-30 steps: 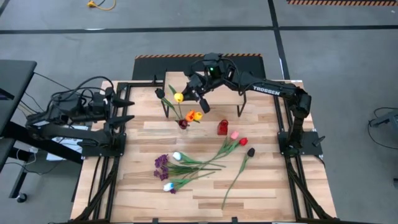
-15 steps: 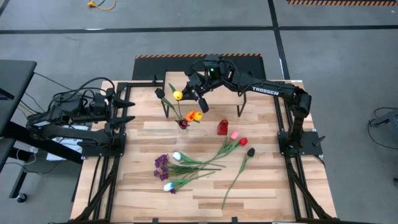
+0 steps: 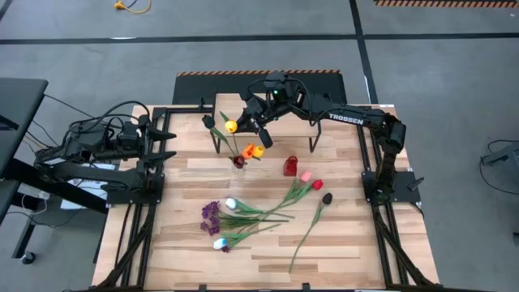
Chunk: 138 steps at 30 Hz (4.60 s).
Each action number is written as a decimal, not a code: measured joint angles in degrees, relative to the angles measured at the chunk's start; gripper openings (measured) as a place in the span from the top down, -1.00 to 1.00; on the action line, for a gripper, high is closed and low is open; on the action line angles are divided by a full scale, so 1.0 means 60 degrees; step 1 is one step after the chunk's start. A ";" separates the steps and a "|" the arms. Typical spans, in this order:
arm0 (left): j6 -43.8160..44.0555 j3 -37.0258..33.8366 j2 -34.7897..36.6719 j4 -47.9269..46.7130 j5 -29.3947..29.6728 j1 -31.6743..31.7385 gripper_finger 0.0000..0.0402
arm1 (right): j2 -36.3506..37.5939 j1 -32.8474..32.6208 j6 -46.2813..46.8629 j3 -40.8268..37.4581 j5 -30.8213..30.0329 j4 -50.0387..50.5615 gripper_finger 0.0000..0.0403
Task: Pick and place flowers into a vace then onto a shelf
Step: Put the yellow tulip into the transparent vase
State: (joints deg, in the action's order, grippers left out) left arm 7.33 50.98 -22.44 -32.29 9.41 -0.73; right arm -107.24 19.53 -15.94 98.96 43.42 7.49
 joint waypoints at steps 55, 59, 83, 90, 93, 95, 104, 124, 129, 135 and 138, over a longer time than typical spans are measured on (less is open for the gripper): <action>0.0178 0.0000 -0.0004 -0.0837 0.0797 0.0004 -0.30 | 0.0691 0.0262 0.0273 0.0274 -0.0981 -0.0654 0.09; 0.0225 0.0000 -0.0004 -0.0969 0.0906 0.0004 -0.30 | 0.1542 0.0456 0.0140 0.0387 -0.1477 -0.0348 0.04; 0.0679 -0.1177 0.0204 0.0386 0.0473 0.0004 -0.30 | 0.3192 -0.0276 -0.0091 -0.1403 -0.5289 0.7619 0.18; 0.0892 -0.1177 0.0204 0.0383 0.0466 0.0004 -0.30 | 0.2204 -0.0408 -0.0138 -0.1439 -0.5260 0.7876 0.15; 0.0903 -0.1177 0.0204 0.0383 0.0404 0.0004 -0.30 | 0.1754 -0.0465 -0.0248 -0.1453 -0.5267 0.7996 0.14; 0.0911 -0.1177 0.0204 0.0383 0.0401 0.0001 -0.30 | 0.1590 -0.0509 -0.0323 -0.1453 -0.5271 0.8078 0.14; 0.0922 -0.1177 0.0204 0.0383 0.0408 0.0004 -0.30 | 0.1443 -0.0503 -0.0419 -0.1450 -0.5260 0.8052 0.17; 0.0911 -0.1177 0.0204 0.0364 0.0419 0.0004 -0.30 | 0.1511 -0.0377 -0.1110 -0.1445 -0.5258 0.7917 0.98; 0.0911 -0.1177 0.0204 0.0335 0.0428 0.0004 -0.30 | 0.1501 -0.0490 -0.1260 -0.1026 -0.5217 0.8412 0.99; 0.0903 -0.1173 0.0204 0.0303 0.0433 0.0004 -0.30 | 0.1501 -0.0565 -0.1430 -0.0053 -0.5243 0.8652 0.99; 0.0903 -0.1173 0.0204 0.0284 0.0433 0.0004 -0.30 | 0.1501 -0.0568 -0.1595 0.0475 -0.5253 0.8754 1.00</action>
State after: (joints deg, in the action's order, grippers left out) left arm 12.75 43.94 -21.21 -30.59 12.01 -0.71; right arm -98.24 16.12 -25.52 101.81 11.90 60.01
